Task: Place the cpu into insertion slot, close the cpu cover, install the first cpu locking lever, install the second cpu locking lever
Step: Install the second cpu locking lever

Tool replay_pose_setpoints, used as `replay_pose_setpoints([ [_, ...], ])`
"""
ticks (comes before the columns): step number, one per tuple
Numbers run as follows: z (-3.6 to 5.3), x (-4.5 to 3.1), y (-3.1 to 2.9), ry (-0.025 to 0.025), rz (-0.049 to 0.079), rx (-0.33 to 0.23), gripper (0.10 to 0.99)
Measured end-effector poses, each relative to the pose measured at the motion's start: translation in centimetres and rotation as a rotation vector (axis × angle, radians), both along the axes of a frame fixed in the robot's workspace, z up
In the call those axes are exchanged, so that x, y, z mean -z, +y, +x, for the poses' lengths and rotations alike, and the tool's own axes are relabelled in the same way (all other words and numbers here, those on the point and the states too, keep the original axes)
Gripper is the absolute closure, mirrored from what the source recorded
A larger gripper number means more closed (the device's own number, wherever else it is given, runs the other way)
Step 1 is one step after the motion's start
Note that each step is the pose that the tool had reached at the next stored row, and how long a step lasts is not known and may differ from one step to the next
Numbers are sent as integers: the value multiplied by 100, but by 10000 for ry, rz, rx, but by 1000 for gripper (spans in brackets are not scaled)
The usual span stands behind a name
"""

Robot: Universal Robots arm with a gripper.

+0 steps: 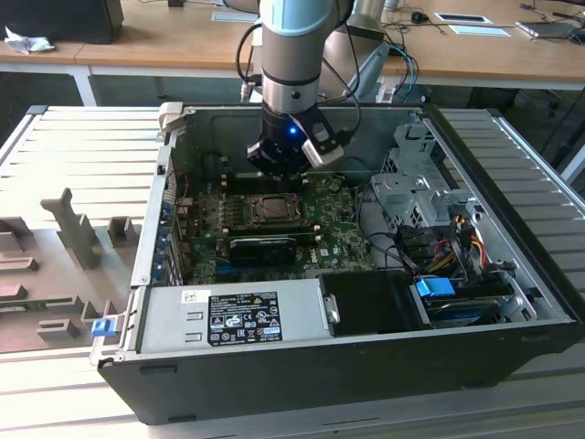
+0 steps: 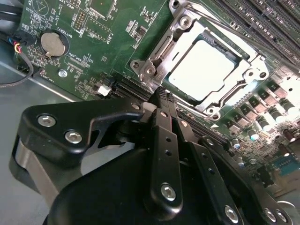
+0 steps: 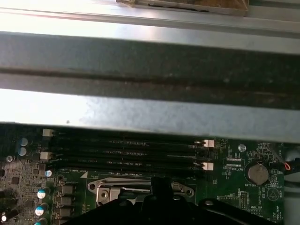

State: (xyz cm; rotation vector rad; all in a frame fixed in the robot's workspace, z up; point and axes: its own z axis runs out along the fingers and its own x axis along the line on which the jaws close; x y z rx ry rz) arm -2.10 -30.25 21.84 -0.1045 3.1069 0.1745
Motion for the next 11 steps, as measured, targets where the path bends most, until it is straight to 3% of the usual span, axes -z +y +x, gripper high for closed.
replay_pose_setpoints([
  [7, 0, -7, -36, 2, -4, 1, 980],
  [11, 0, -80, -38, 0, 1, 0, 980],
])
